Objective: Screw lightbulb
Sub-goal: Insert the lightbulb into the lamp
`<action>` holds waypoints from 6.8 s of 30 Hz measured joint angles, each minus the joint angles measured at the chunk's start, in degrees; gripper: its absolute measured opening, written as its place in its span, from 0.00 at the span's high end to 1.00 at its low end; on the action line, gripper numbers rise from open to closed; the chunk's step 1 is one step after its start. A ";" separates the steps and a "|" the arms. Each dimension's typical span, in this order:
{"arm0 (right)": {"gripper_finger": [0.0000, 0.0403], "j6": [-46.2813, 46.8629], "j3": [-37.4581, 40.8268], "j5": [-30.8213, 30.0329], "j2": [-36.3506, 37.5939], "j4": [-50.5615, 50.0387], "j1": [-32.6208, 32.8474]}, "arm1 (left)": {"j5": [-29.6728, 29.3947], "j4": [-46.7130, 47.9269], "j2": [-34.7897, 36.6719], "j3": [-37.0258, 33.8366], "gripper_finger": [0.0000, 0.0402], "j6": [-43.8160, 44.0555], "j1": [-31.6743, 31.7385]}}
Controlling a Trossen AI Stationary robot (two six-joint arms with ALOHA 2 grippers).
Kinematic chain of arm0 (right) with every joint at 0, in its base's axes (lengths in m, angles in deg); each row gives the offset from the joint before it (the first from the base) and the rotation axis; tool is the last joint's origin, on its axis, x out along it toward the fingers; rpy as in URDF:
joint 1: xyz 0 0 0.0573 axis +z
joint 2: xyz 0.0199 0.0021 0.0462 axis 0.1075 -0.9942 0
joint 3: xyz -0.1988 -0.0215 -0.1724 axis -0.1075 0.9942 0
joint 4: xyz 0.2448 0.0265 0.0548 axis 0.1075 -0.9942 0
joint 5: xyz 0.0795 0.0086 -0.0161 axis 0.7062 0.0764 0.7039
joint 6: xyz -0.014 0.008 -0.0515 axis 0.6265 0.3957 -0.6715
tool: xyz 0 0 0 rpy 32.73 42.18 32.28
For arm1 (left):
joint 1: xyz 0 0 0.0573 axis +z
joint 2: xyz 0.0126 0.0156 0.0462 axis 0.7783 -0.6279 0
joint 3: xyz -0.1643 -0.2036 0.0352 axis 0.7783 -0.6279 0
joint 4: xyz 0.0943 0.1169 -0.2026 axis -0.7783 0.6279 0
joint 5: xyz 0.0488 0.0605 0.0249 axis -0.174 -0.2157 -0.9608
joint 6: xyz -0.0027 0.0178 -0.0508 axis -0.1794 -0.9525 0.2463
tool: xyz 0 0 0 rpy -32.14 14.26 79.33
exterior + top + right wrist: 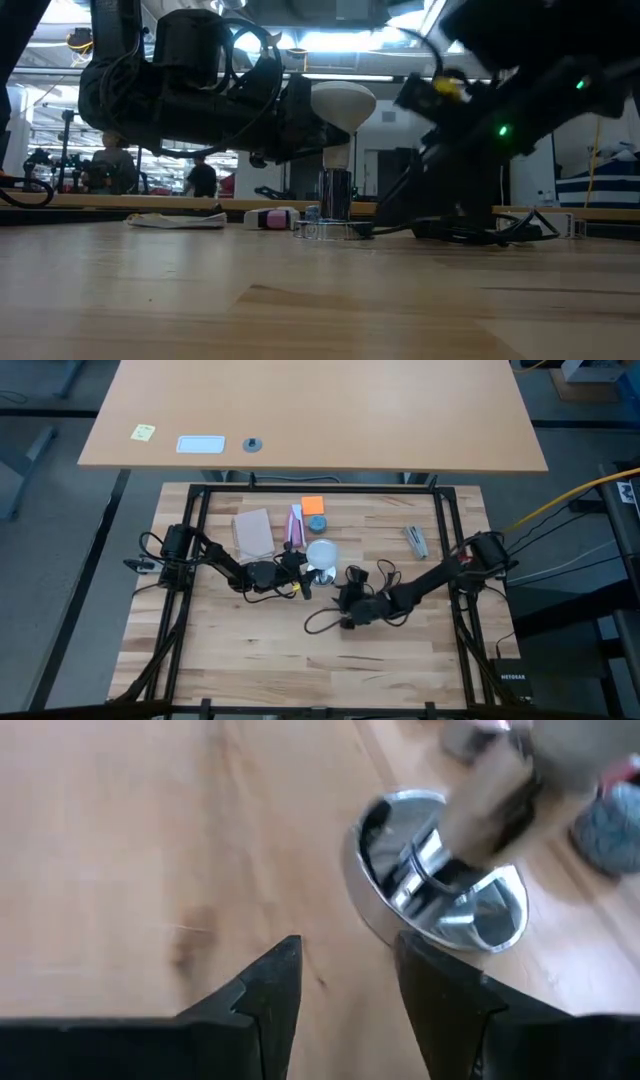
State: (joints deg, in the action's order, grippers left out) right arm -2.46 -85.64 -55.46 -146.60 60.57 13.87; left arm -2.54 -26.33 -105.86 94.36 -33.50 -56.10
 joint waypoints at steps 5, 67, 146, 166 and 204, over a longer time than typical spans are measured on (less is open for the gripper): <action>0.59 1.68 0.00 -0.07 -2.18 -0.13 -2.62 | 0.00 0.09 0.00 0.00 0.57 -0.12 0.00; 0.59 -2.08 -4.04 -9.40 -9.16 12.12 -4.79 | 0.01 0.33 -0.09 -0.04 0.57 -0.16 0.00; 0.59 -13.94 -4.37 -18.08 12.23 -10.98 -4.37 | 0.00 0.31 -0.09 0.00 0.62 -0.17 0.00; 0.59 -13.81 -4.35 -5.91 6.58 -4.91 -11.49 | -0.17 0.17 -0.04 0.00 0.61 0.87 0.11; 0.59 -21.49 -6.59 -5.96 5.94 -5.29 -10.16 | -0.34 4.09 0.20 0.00 0.61 -3.48 -0.78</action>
State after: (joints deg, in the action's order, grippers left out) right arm -23.95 -92.24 -61.42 -140.66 55.28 3.72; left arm -2.87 -22.24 -105.67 94.36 -36.98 -56.88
